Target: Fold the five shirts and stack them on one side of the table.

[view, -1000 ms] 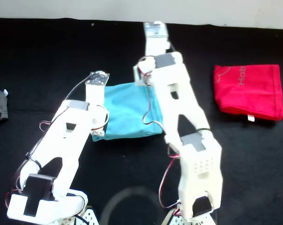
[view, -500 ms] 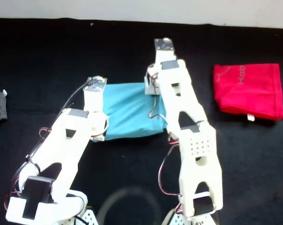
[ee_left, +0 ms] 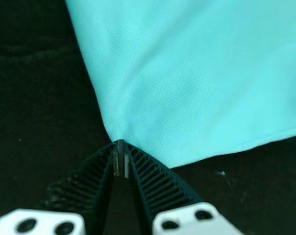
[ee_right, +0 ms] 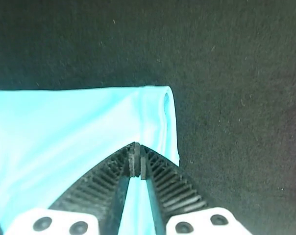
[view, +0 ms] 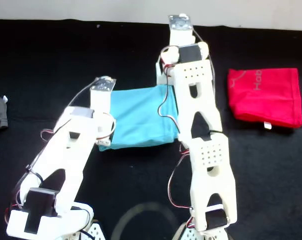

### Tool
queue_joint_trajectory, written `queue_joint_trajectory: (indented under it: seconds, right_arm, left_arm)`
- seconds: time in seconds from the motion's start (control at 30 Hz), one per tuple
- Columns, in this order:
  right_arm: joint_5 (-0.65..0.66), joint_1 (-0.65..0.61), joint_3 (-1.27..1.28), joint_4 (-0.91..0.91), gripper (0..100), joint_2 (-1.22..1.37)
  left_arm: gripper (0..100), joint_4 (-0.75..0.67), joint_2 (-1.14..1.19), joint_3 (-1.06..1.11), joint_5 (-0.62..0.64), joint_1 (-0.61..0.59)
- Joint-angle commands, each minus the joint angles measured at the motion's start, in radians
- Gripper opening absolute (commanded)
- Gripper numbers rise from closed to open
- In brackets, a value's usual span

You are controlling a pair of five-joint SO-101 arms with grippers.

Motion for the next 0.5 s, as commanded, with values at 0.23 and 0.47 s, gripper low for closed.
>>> queue_joint_trajectory:
  seconds: [0.23, 0.47]
  right_arm:
    - [-0.071, -0.036, -0.038, 0.021, 0.6, 0.074]
    - [-0.104, -0.07, -0.035, 0.022, 0.6, 0.085]
  left_arm:
    - [1, -0.132, 0.234, -0.358, 0.011, -0.081]
    - [1, -0.132, 0.515, -0.579, 0.009, -0.085]
